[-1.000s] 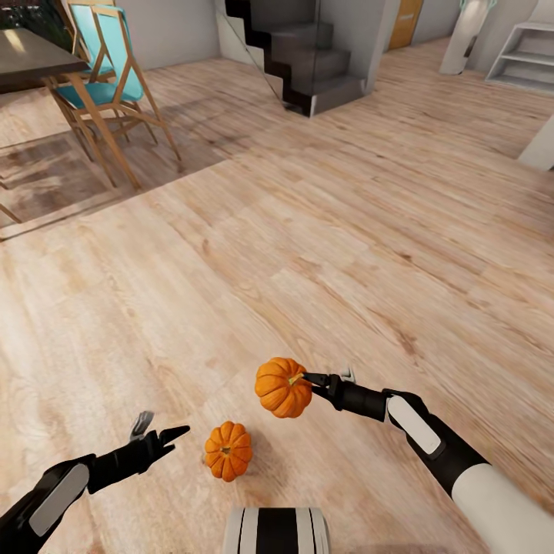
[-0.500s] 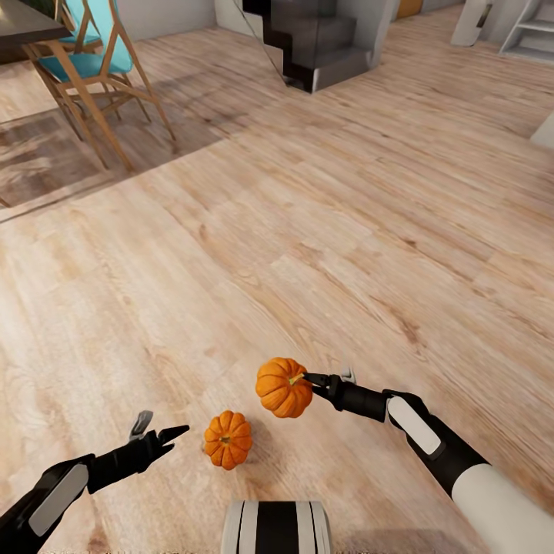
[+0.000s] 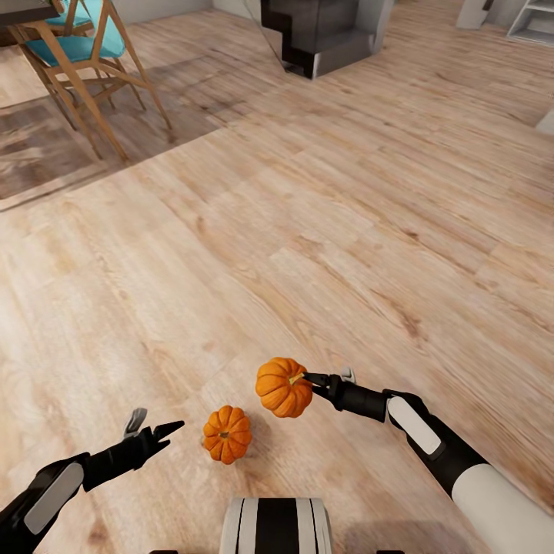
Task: Place each of the two pumpkins and all three candles from the living room inside a cabinet in the living room (use any cabinet), then make sure every cabinet is closed, and position the cauldron so it is next to a table in the living room.
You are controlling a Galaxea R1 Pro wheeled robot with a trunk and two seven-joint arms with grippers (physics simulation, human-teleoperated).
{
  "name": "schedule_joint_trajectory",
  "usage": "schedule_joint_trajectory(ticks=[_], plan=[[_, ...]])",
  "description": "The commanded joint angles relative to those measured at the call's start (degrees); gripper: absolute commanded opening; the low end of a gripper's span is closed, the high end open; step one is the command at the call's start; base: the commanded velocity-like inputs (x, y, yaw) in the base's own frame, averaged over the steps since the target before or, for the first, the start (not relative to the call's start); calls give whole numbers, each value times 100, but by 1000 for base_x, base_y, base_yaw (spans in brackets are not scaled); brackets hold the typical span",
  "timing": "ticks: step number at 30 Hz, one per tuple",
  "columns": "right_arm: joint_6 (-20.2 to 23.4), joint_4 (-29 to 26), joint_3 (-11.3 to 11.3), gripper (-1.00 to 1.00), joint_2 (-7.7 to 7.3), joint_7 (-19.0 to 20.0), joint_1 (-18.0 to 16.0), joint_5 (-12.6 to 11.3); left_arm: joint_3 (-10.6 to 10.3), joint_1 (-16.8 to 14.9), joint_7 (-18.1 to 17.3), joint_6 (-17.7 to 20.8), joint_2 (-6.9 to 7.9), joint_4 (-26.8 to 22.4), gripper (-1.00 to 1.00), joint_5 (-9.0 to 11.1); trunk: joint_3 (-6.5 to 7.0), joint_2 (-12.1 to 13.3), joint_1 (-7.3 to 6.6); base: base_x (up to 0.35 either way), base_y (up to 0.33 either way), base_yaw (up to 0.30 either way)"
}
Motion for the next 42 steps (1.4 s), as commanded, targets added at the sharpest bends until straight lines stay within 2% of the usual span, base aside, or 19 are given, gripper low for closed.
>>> schedule_joint_trajectory(ticks=[1, 7, 30, 37, 42], plan=[[16, 1, 17, -100, -5, 0, -5, -33, -15, -1, 3, 36, 6, 0, 100, 53, 1, -1, -1, 0, 0, -140], [16, 2, 17, -100, -5, -8, -5, -32, -3, -2, 3, 37, 7, 0, 100, 53, 20, -1, -1, 0, 0, -126], [16, 3, 17, -100, -4, -8, -5, -38, 74, 1, 44, 37, 15, 9, 100, 53, 22, -1, -1, 0, -37, -3], [16, 6, 17, -100, -5, -1, -5, -35, 74, 1, 121, -44, 8, 16, 100, 53, -133, -11, 17, 0, 0, 0], [16, 1, 17, -100, -4, 0, -5, -32, 58, 1, 494, -216, -43, 18, 100, 59, -244, -17, 30, 0, 0, 0]])
